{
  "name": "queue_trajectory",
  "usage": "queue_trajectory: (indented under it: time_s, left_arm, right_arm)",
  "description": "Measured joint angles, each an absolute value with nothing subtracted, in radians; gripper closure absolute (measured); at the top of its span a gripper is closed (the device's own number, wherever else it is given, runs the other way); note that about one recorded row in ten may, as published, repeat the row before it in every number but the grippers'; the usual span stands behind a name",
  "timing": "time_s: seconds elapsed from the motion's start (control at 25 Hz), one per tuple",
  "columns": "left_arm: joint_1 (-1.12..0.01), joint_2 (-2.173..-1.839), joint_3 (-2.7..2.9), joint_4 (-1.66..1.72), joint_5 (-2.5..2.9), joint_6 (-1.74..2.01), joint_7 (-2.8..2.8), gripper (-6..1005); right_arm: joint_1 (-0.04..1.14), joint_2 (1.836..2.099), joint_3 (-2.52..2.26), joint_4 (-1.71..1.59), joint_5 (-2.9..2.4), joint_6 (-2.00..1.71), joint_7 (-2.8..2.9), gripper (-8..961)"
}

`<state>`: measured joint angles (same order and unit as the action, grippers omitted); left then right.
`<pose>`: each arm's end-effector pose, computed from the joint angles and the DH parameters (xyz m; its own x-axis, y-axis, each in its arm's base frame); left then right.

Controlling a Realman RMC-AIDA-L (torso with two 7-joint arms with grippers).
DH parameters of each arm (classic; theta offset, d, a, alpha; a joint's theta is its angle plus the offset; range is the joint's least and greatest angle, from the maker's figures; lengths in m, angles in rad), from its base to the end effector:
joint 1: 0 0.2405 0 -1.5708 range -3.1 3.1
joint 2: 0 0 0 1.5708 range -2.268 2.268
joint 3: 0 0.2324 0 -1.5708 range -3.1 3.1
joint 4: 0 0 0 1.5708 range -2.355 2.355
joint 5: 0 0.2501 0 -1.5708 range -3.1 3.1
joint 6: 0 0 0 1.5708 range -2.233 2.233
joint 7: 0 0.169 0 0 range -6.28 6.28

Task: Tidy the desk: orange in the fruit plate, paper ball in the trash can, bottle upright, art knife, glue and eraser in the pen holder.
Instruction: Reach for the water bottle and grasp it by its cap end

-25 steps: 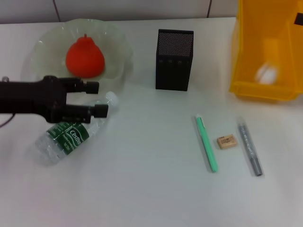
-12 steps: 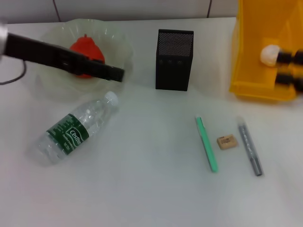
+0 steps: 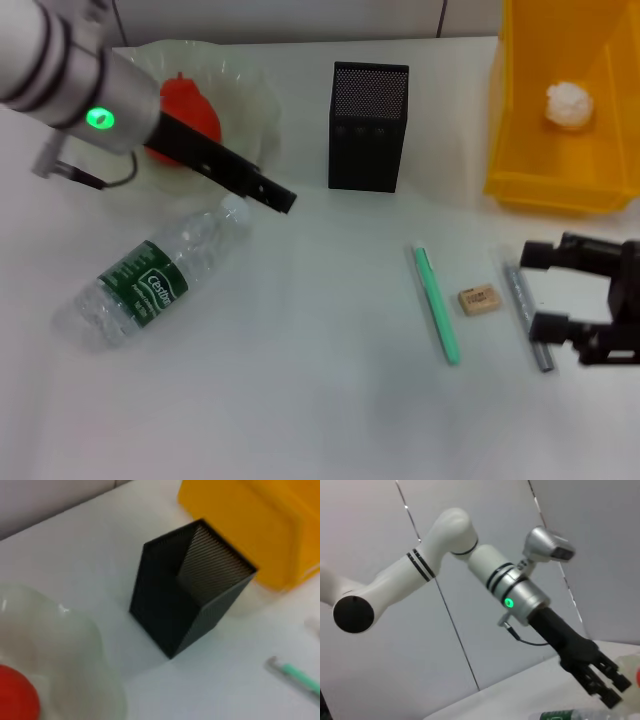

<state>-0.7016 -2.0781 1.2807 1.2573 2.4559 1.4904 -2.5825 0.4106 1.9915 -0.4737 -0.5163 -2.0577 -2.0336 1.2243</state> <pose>-0.1267 0.4112 -0.0088 0.7445 0.6672 -0.0238 0.6198 -0.7039 -0.3470 0.2843 0.2658 0.0337 0.6590 -0.3259 -0.6778 -0.3674 -0.9259 0.0880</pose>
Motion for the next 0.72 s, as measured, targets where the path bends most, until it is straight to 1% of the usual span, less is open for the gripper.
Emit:
queue_trajectory:
  time_s: [0.08,0.12,0.24,0.32,0.52,0.72]
  left_arm:
    - [-0.7,-2.079,1.364,1.251,2.499,1.429,-2.62,169]
    - [-0.7,-2.079,1.364,1.251,2.499,1.429,-2.62,169]
    - [-0.699,-2.079,1.405,1.247,2.523,1.401,-2.64,170]
    - [-0.699,-2.08,1.558,1.231,2.621,1.317,-2.722,170]
    - [-0.703,-2.08,1.616,1.211,2.675,1.281,-2.766,170]
    - [-0.7,-2.08,1.632,1.187,2.694,1.245,-2.777,170]
  right_arm:
    - [0.397,2.008,-0.473,-0.514,-2.064,-2.031,1.201,131]
    - [0.384,2.023,-0.473,-0.515,-2.067,-2.023,1.18,131]
    - [0.377,2.03,-0.473,-0.512,-2.068,-2.004,1.169,131]
    - [0.368,2.038,-0.471,-0.505,-2.068,-1.956,1.164,131]
    - [0.36,2.049,-0.473,-0.504,-2.069,-1.903,1.163,131]
    - [0.359,2.052,-0.472,-0.503,-2.069,-1.889,1.163,131]
